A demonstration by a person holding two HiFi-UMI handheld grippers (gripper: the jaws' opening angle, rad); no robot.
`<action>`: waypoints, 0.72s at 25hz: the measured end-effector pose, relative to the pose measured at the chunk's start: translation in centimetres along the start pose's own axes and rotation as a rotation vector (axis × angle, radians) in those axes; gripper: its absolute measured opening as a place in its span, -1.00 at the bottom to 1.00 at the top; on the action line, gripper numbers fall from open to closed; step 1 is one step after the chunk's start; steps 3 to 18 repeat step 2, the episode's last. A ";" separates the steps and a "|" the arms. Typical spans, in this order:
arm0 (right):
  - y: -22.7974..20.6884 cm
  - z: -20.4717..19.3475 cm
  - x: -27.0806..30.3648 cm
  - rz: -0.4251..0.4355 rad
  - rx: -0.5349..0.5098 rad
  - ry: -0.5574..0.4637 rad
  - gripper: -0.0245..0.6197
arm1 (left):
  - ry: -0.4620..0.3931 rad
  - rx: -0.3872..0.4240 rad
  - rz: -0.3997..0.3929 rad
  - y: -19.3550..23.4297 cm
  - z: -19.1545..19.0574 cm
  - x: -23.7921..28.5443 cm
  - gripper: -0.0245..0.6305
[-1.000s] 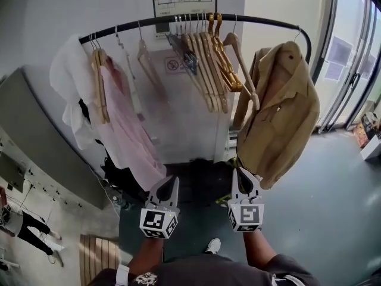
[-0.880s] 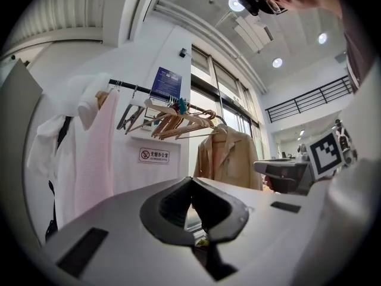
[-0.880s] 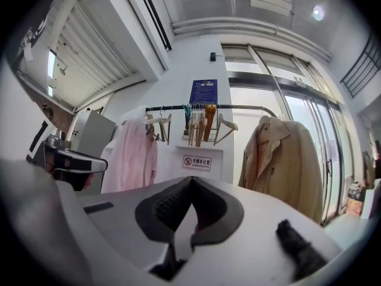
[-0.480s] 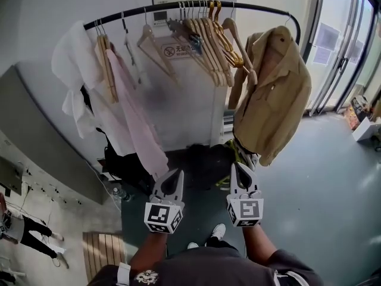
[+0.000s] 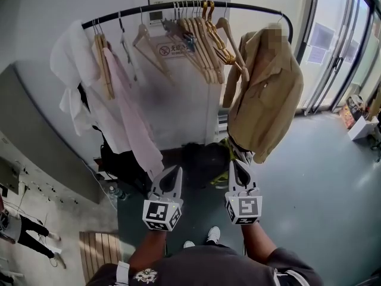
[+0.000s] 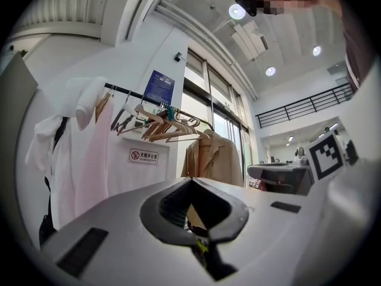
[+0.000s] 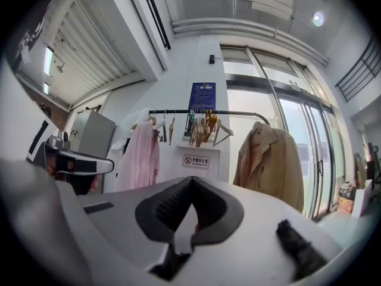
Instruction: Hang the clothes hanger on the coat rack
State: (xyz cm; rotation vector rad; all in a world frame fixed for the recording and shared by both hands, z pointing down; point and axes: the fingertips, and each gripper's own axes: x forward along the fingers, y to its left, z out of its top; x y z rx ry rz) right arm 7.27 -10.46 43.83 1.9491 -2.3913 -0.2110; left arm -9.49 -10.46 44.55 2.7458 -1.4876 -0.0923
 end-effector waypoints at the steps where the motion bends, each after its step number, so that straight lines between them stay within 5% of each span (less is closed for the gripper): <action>1: -0.1 -0.1 -0.1 0.000 0.000 -0.001 -0.88 | 0.000 -0.001 0.002 -0.1 -0.1 0.0 -0.93; 18: -0.2 -0.1 -0.1 0.000 -0.001 -0.001 -0.88 | 0.000 -0.002 0.004 -0.2 -0.3 0.0 -0.93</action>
